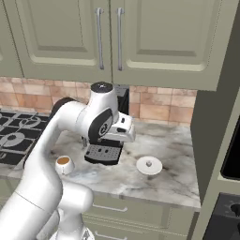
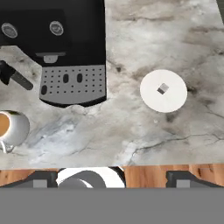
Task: Take a sugar cube from the saucer and place it inside the coffee. Then, grab milk from the fridge and place it next to the coffee on the counter to sweeten the coffee.
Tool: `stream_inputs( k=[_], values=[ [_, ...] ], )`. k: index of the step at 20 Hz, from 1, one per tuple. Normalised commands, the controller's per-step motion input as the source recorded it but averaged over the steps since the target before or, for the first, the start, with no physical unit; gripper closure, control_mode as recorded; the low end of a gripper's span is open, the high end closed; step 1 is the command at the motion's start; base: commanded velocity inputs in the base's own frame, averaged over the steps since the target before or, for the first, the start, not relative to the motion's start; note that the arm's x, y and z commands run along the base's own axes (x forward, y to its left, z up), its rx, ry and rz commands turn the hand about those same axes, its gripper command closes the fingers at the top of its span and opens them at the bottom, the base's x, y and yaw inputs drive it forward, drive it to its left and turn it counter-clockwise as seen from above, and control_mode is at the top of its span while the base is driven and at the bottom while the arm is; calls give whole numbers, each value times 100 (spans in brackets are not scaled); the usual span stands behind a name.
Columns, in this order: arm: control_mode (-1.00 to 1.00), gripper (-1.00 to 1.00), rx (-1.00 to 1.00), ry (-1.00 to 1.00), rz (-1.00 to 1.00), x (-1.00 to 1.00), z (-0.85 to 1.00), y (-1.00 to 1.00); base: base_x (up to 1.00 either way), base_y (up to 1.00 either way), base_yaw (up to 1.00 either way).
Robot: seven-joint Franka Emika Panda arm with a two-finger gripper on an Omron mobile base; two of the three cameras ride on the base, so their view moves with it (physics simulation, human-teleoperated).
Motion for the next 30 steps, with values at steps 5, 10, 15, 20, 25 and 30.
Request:
stream_inputs(
  k=[5, 10, 15, 20, 25, 30],
  values=[
    [-100, -100, -3, 0, 0, -9, -60, -64, 0, 0, 0],
    [-100, -100, -7, 0, 0, 9, -39, -28, 0, 0, 0],
    [-100, -100, -1, 5, 0, 29, -31, -20, 0, 0, 0],
    [-100, -100, 0, 7, 0, 21, -25, -27, 0, 0, 0],
    [-100, -100, 0, 6, 0, 19, -17, -30, 0, 0, 0],
    [-100, -100, 0, 2, 0, 25, -10, -18, 0, 0, 0]
  ],
)
